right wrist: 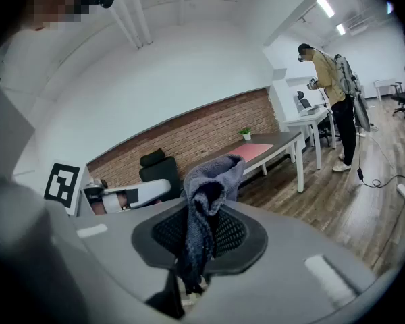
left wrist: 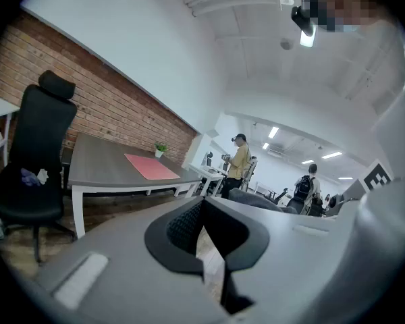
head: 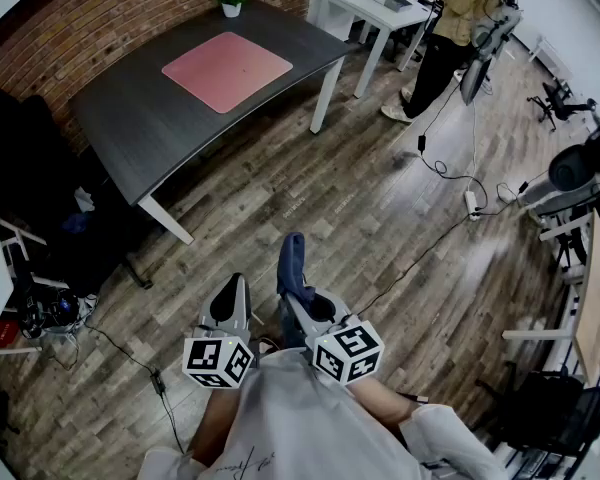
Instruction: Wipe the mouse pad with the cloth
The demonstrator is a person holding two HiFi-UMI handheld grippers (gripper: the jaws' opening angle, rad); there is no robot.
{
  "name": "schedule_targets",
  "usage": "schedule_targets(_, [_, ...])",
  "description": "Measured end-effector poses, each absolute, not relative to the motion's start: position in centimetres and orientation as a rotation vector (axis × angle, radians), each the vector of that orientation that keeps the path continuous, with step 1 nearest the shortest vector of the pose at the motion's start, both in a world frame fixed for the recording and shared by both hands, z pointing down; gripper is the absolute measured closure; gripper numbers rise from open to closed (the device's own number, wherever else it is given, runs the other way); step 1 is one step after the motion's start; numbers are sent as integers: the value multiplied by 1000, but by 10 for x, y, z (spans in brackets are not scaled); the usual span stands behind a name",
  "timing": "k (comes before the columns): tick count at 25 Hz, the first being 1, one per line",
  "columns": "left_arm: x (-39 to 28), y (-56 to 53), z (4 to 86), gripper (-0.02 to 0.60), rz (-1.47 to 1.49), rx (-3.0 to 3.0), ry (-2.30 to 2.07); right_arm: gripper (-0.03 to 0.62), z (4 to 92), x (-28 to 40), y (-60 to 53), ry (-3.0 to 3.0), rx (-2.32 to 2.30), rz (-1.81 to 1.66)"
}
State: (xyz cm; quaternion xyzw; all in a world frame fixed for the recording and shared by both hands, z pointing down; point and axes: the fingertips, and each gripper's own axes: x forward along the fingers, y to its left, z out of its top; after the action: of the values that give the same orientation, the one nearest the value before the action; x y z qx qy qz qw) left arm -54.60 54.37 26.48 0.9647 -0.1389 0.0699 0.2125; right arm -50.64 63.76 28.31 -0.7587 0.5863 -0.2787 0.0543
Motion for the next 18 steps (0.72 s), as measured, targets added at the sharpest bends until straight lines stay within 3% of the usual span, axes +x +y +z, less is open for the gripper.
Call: schedule_targets(18, [-375, 462, 269, 578, 290, 2735, -404, 528, 294, -326, 551, 1768, -2273, -833])
